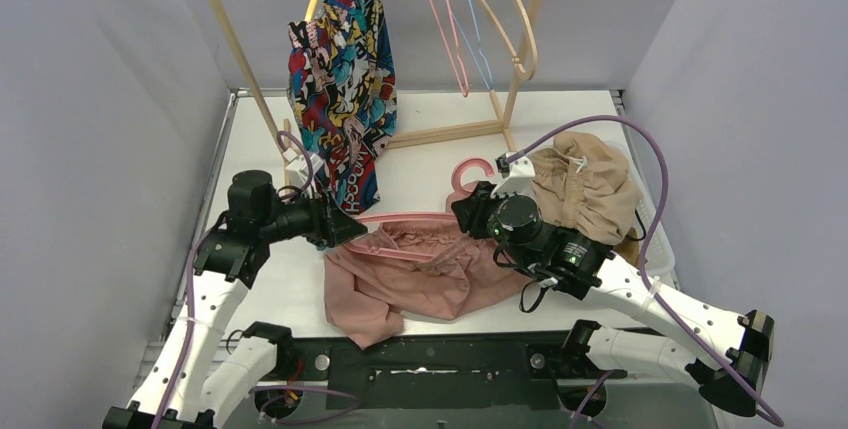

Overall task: Remove the shorts from the hanger
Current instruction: Remove the shorts from the hanger, then place the hanger on the clothes rod.

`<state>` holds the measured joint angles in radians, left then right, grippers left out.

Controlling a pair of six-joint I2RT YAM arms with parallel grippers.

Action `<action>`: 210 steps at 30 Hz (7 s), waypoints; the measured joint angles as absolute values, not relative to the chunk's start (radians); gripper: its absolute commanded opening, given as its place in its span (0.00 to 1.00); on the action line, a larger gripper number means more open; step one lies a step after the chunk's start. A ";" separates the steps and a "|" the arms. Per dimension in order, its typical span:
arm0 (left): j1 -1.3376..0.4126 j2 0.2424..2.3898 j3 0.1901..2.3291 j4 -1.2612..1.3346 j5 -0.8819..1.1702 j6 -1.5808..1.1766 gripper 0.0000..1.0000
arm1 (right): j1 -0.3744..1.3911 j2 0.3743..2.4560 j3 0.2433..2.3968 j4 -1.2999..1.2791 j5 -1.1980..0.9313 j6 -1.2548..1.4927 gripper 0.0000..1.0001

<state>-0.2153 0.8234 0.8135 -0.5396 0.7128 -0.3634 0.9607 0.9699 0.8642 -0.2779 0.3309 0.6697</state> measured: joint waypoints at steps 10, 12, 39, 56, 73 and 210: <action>-0.208 0.805 0.809 -0.507 0.827 -0.357 0.25 | 0.956 0.970 0.860 -0.278 0.326 0.671 0.03; -0.208 0.805 0.809 -0.517 0.847 -0.349 0.26 | 0.955 0.970 0.852 -0.278 0.325 0.675 0.04; -0.207 0.682 0.862 -0.673 0.696 -0.296 0.00 | 0.956 0.941 0.941 -0.457 0.403 0.845 0.75; -0.207 0.650 0.834 -0.649 0.667 -0.334 0.00 | 0.799 1.299 0.898 -0.331 0.265 0.964 0.49; -0.208 0.578 0.827 -0.694 0.580 -0.345 0.00 | 0.704 1.290 0.800 -0.264 0.179 0.978 0.03; -0.181 0.453 0.730 -0.579 0.666 -0.543 0.24 | 0.998 1.465 1.030 0.510 -0.062 1.407 0.02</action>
